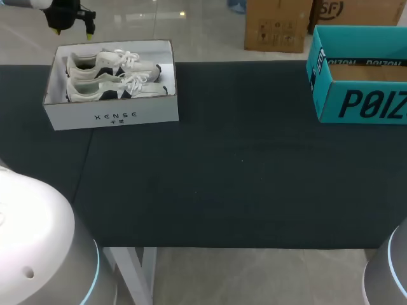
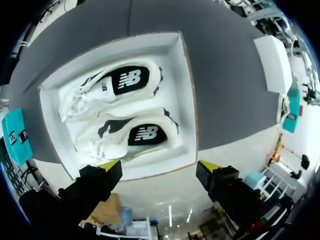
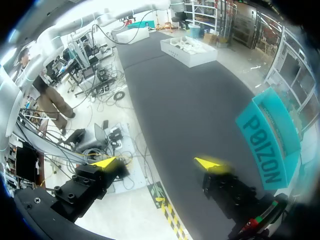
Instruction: Take the shoe out of the shoebox, open the shoe tongue, remove and reinsert the insole, then place the shoe into the shoebox
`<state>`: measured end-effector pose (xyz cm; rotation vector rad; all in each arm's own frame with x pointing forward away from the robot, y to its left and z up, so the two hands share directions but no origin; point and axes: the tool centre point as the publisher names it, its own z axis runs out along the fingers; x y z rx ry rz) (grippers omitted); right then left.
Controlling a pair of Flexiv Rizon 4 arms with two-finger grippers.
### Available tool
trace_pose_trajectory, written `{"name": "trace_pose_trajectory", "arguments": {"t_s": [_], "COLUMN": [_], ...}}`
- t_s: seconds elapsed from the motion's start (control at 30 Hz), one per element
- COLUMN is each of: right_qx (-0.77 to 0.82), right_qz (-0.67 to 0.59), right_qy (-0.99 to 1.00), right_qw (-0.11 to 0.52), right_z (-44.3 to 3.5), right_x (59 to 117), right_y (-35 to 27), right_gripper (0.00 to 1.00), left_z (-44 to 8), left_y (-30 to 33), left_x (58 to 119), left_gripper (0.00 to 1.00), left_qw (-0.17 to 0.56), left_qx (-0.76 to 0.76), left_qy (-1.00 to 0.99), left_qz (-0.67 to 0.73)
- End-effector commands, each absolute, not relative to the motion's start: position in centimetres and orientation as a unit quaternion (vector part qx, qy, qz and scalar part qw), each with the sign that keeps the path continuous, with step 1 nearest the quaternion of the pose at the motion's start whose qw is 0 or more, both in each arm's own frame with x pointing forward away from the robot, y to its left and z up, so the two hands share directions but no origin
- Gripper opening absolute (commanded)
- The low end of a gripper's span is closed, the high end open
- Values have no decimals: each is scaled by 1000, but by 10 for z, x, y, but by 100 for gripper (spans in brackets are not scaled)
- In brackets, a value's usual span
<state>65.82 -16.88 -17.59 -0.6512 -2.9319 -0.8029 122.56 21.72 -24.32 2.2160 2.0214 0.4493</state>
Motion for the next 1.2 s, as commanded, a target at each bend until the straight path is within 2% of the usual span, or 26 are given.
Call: {"name": "trace_pose_trajectory", "arguments": {"t_s": [0.03,0.27,0.87,1.2], "right_qx": [-210,-210,-210,-210], "right_qz": [-257,-257,-257,-257], "right_qy": [-943,-943,-943,-943], "right_qw": [16,16,16,16], "right_z": [-177,-177,-177,-177], "right_x": [658,658,658,658], "right_y": [-169,-169,-169,-169], "right_gripper": [100,100,100,100], "left_z": [-200,-206,-206,-233], "left_y": [211,219,219,211], "left_x": [1160,1124,1124,1091], "left_gripper": [100,100,100,100], "left_qw": [67,23,23,35], "left_qx": [721,689,689,675], "left_qy": [669,709,709,728], "left_qz": [168,152,152,116]}}
